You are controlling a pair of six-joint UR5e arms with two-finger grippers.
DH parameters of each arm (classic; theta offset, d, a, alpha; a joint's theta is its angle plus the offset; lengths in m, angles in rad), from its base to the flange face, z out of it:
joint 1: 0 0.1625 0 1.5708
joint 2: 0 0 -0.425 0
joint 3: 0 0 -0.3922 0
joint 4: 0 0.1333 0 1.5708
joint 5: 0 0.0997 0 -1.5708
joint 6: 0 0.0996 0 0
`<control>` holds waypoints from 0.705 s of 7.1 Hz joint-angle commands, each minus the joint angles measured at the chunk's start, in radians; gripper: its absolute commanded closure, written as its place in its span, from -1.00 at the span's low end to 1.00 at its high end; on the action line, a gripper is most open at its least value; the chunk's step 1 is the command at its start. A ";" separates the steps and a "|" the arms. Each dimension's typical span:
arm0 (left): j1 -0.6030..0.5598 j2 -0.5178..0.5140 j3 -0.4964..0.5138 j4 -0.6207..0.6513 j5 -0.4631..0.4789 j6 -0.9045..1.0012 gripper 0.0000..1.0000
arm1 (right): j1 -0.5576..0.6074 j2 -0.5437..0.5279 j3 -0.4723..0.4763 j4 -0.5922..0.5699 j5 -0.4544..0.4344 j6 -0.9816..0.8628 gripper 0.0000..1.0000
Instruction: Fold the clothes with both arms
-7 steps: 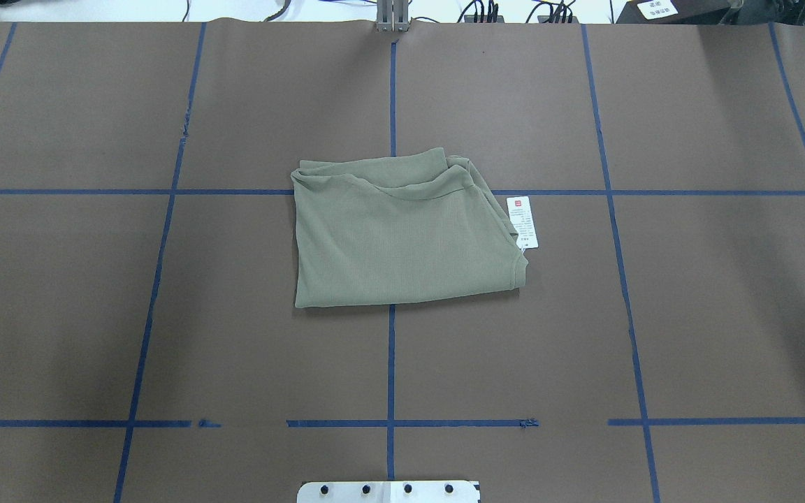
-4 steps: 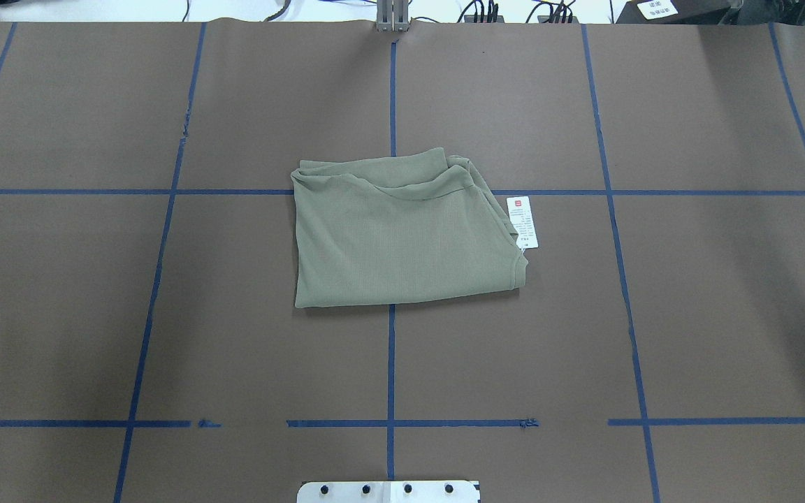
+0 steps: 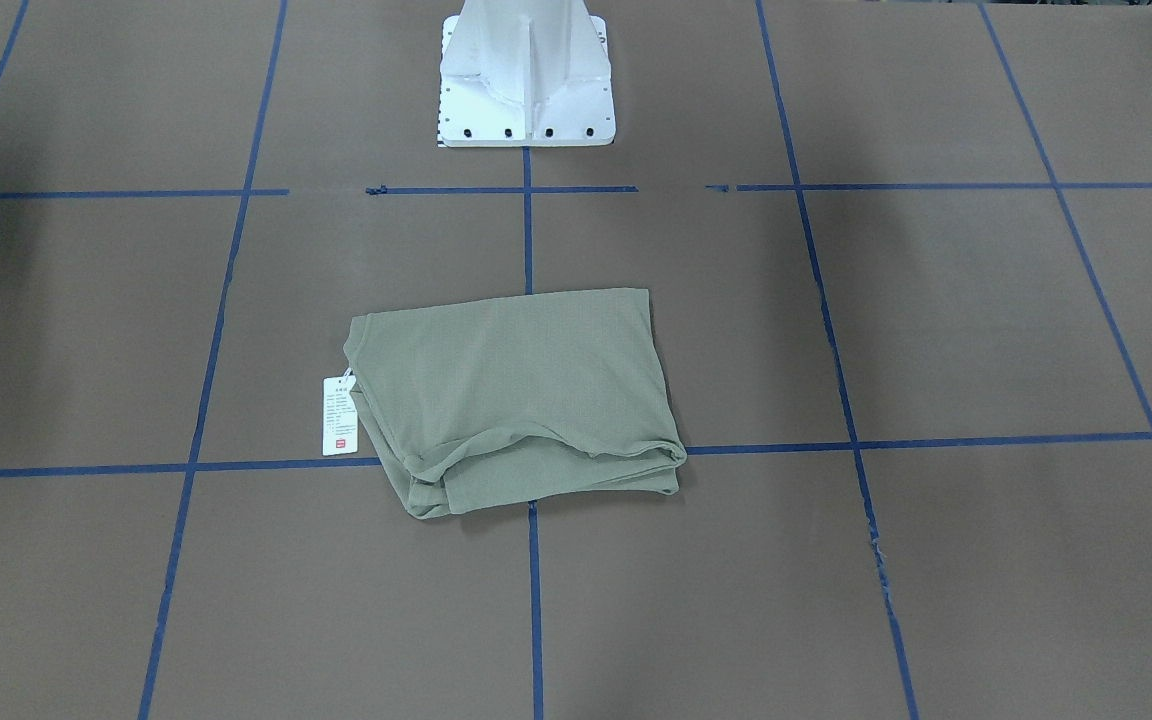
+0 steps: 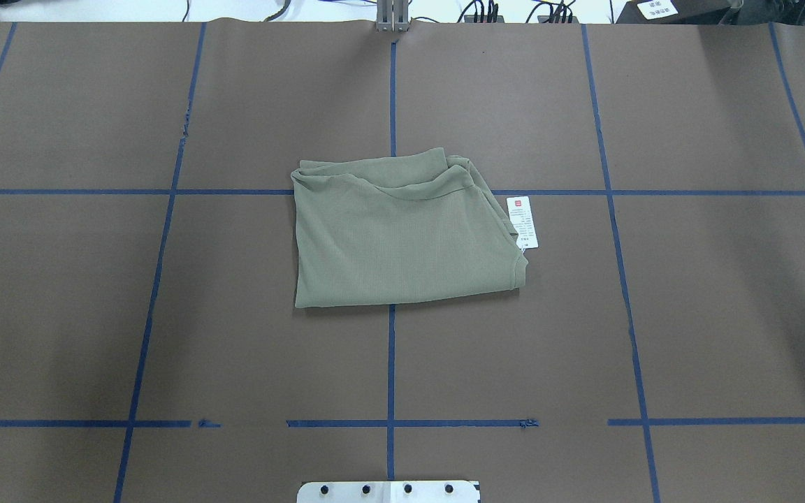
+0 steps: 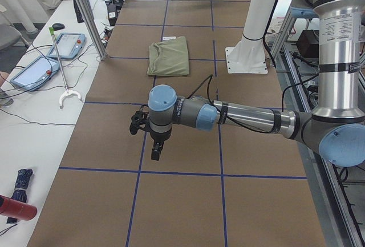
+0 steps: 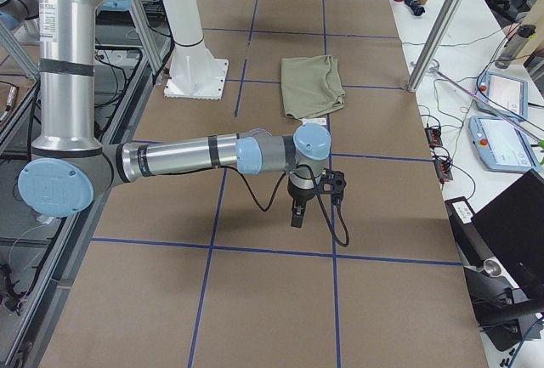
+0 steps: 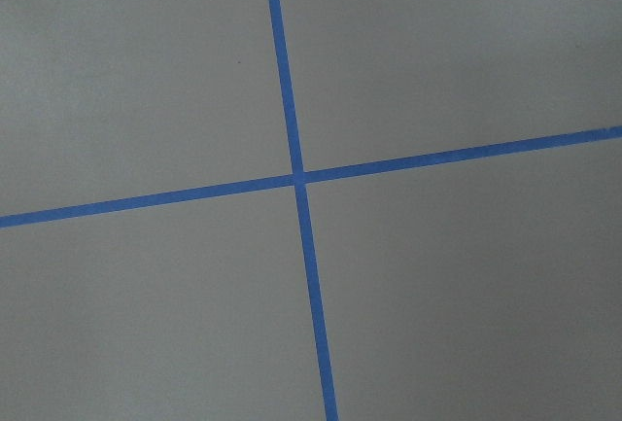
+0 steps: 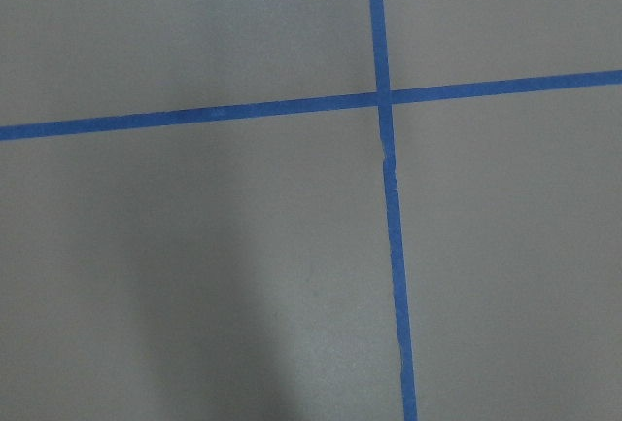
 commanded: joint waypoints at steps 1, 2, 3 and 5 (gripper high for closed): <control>0.000 -0.001 0.044 0.001 -0.009 0.000 -1.00 | 0.001 -0.003 -0.008 0.000 0.000 0.000 -1.00; 0.000 -0.003 0.041 0.001 -0.010 -0.001 -1.00 | 0.003 -0.003 -0.009 -0.002 0.000 0.000 -1.00; 0.000 -0.015 0.041 0.001 -0.006 -0.002 -1.00 | 0.003 -0.003 -0.009 -0.002 -0.002 0.000 -1.00; 0.000 -0.017 0.035 0.001 0.000 -0.002 -1.00 | 0.003 -0.003 -0.009 -0.002 0.000 0.001 -1.00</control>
